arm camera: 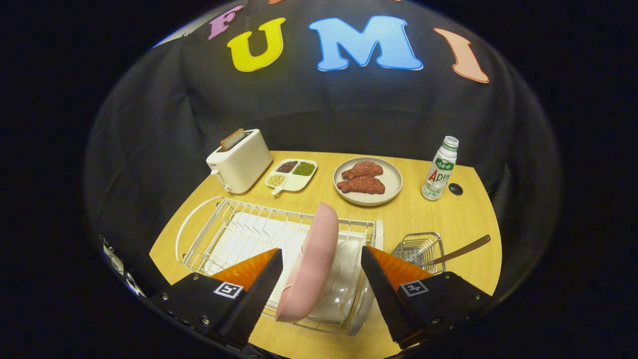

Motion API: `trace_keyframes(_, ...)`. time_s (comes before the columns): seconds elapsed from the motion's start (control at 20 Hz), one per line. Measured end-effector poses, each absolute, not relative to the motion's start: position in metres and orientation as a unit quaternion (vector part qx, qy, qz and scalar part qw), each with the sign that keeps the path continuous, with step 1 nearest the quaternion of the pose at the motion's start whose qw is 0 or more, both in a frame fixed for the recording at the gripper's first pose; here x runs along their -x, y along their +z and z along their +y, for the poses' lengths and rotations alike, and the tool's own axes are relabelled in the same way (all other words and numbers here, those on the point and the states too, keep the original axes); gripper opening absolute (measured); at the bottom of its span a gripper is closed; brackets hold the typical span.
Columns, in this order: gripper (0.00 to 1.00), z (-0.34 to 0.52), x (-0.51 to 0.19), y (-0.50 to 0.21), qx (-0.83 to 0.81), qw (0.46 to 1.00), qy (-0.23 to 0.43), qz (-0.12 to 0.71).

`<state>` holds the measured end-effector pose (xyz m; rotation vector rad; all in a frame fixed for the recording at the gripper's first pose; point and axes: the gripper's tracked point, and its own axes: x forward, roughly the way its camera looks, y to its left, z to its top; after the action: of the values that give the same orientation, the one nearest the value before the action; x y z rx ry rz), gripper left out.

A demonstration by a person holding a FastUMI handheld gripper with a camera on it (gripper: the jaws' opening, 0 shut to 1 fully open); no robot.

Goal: Take the plate from the dish rack, then take the spoon from the basket and place it into the plate.

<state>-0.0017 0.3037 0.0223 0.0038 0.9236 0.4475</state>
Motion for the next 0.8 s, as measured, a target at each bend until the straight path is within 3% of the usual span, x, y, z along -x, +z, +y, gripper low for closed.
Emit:
trace_keyframes(0.3,0.78,0.314,0.003,-0.003,-0.023,0.823,0.225,0.521)
trace_keyframes(0.4,0.80,0.314,0.004,-0.005,-0.024,0.814,0.224,0.535)
trace_keyframes(0.55,0.54,0.318,0.005,-0.009,-0.024,0.806,0.219,0.550)
trace_keyframes(0.7,0.50,0.308,0.005,-0.011,0.000,0.799,0.197,0.568)
trace_keyframes(0.8,0.37,0.304,0.006,-0.011,0.011,0.795,0.188,0.577)
